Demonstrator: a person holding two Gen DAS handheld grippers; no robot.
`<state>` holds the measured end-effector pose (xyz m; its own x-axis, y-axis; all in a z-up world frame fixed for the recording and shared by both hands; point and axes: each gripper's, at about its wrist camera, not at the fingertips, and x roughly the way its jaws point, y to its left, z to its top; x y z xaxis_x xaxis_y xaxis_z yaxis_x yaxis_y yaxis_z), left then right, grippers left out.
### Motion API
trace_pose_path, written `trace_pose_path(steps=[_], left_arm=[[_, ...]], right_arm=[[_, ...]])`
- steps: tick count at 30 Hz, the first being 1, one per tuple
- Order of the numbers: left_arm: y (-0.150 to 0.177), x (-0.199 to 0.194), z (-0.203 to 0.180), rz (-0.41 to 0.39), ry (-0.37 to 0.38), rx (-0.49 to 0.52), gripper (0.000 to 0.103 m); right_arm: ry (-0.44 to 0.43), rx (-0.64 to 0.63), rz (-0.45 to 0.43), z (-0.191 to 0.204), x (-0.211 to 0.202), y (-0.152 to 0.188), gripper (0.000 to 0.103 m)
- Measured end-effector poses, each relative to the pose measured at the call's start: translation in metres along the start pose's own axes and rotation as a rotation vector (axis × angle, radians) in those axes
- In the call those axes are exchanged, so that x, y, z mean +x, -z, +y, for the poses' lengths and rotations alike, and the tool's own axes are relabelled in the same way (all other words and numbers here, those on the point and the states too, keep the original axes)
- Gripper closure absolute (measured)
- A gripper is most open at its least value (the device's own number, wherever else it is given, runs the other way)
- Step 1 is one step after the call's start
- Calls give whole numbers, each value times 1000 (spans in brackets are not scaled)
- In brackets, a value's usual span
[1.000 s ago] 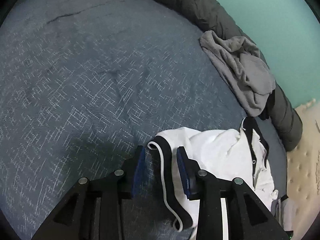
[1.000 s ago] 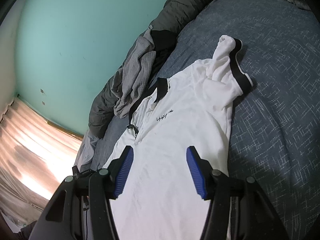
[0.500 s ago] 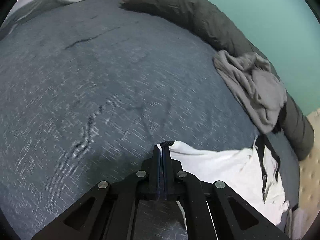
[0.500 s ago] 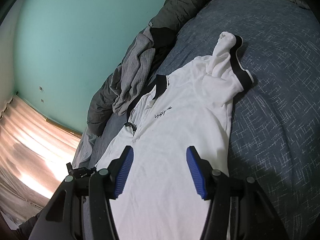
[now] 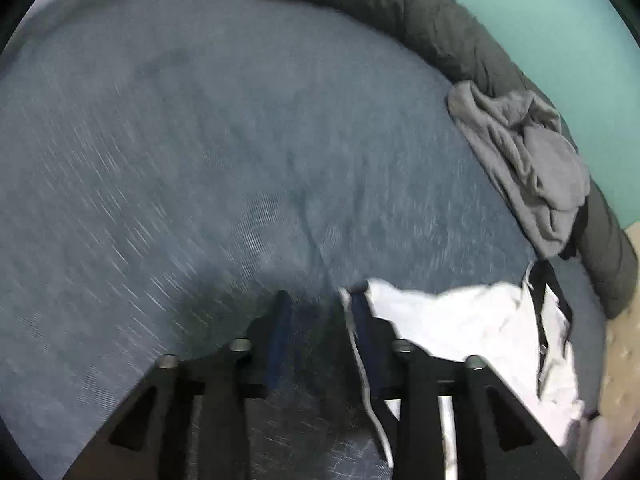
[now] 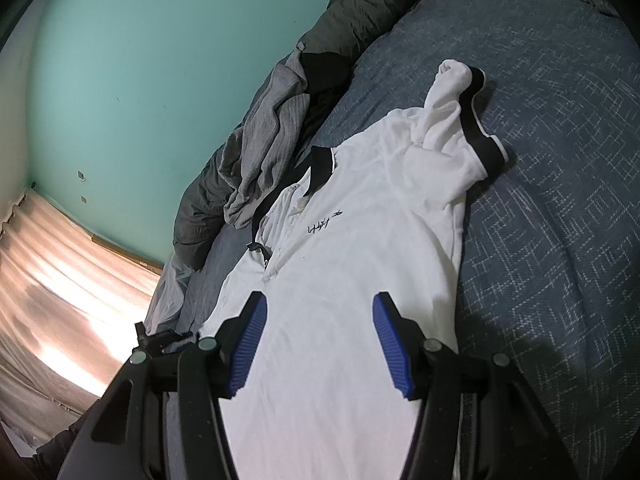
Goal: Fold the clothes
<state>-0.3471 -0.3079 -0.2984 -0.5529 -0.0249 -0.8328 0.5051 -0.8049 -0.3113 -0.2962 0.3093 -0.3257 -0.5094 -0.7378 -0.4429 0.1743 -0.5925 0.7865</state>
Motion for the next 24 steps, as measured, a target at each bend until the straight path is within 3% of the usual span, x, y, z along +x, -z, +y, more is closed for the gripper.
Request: trace_pose_path(steps=[3, 6, 10, 15, 24], left_arm=[[-10, -12, -28, -55, -29, 101, 65], [-6, 4, -71, 22, 52, 239, 65], [8, 32, -119, 68, 76, 371, 65], [21, 62, -160, 115, 92, 442, 65], [17, 84, -186, 130, 92, 474, 65]], right_arm=[[0, -4, 2, 1, 1, 0, 47], [2, -7, 6, 1, 2, 0, 47], [6, -8, 10, -1, 3, 0, 47], [10, -4, 13, -4, 3, -2, 47], [10, 4, 20, -9, 5, -2, 47]])
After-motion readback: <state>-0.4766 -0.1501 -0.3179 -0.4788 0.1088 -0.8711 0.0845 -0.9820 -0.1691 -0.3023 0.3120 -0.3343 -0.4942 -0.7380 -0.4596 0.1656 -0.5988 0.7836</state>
